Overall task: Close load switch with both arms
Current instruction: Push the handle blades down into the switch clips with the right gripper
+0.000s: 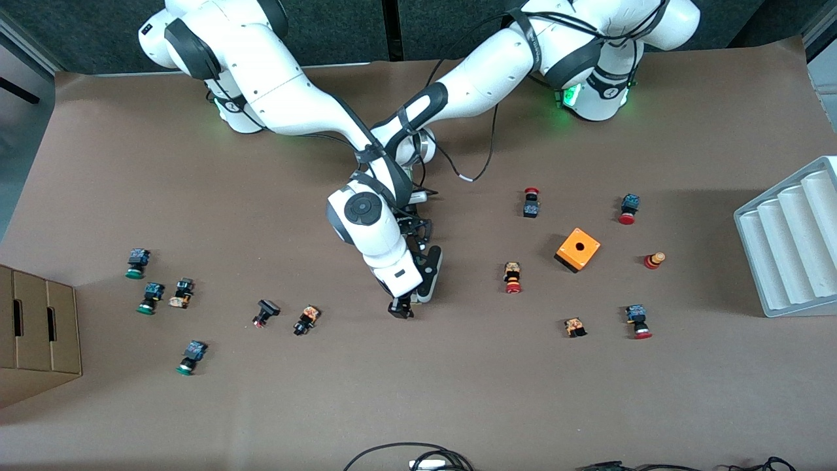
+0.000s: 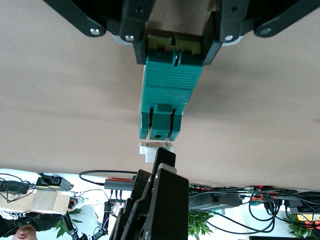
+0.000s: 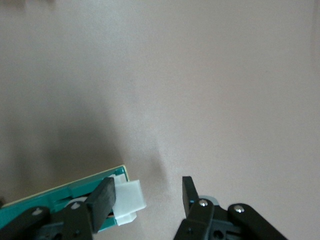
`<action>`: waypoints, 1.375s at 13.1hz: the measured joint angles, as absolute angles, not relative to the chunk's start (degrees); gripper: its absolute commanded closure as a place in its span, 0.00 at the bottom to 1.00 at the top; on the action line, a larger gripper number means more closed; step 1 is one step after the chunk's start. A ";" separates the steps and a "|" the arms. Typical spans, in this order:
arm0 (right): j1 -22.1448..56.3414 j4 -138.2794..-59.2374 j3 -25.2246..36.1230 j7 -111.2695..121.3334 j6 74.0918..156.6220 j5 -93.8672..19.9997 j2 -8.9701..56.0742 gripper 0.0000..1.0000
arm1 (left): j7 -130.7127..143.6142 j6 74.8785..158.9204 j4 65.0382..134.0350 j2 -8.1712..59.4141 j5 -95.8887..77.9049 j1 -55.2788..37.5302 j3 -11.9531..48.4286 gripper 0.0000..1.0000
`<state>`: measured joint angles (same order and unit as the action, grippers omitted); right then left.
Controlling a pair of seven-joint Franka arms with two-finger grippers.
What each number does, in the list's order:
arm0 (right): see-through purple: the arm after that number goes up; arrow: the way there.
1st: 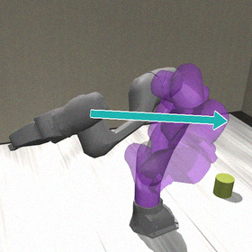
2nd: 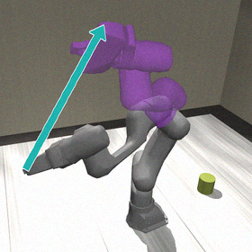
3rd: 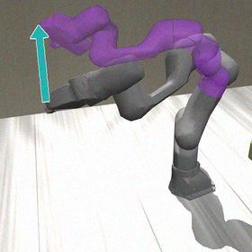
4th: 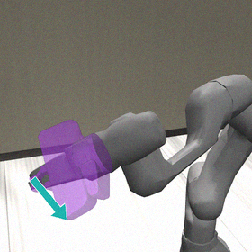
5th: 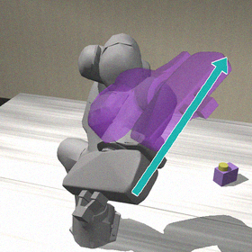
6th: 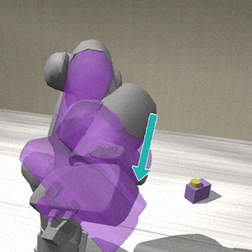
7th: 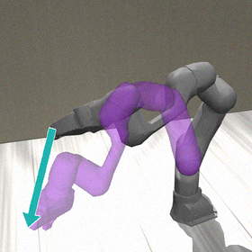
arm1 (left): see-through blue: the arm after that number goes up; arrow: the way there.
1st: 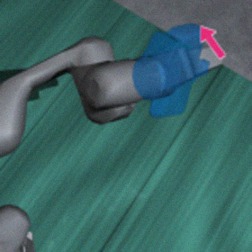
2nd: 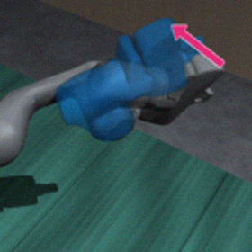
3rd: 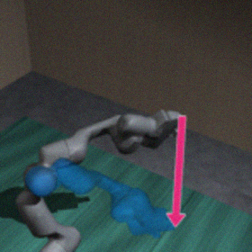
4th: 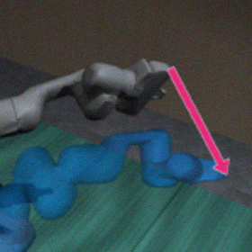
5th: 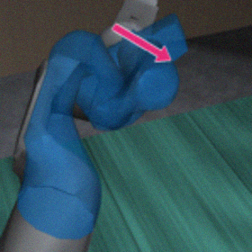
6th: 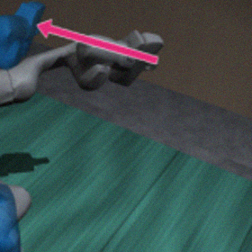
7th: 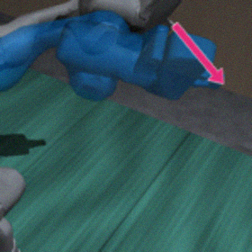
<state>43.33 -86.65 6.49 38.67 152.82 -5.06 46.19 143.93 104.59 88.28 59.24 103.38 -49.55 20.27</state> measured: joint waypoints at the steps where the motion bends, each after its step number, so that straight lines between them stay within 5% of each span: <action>1: 43.33 -86.65 6.49 38.67 152.91 -5.06 46.22 0.37 | 143.93 104.60 88.28 59.24 103.38 -49.55 20.27 0.72; 12: 43.33 -86.52 6.36 38.67 154.24 -5.06 47.25 0.37 | 143.93 104.59 88.28 59.24 103.38 -49.55 20.27 0.72; 13: 43.33 -86.46 6.34 38.67 154.31 -5.06 47.34 0.33 | 143.93 104.59 88.28 59.24 103.38 -49.55 20.27 0.72; 15: 43.32 -86.36 6.36 38.65 154.45 -5.06 47.36 0.10 | 143.93 104.59 88.28 59.24 103.38 -49.55 20.27 0.72; 18: 42.97 -85.87 6.53 38.48 154.52 -5.54 47.33 0.00 | 143.93 104.59 88.28 59.24 103.37 -49.55 20.27 0.72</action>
<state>42.97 -85.87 6.53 38.48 154.52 -5.54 47.33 143.93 104.59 88.28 59.24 103.37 -49.55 20.27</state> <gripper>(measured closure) 0.181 0.515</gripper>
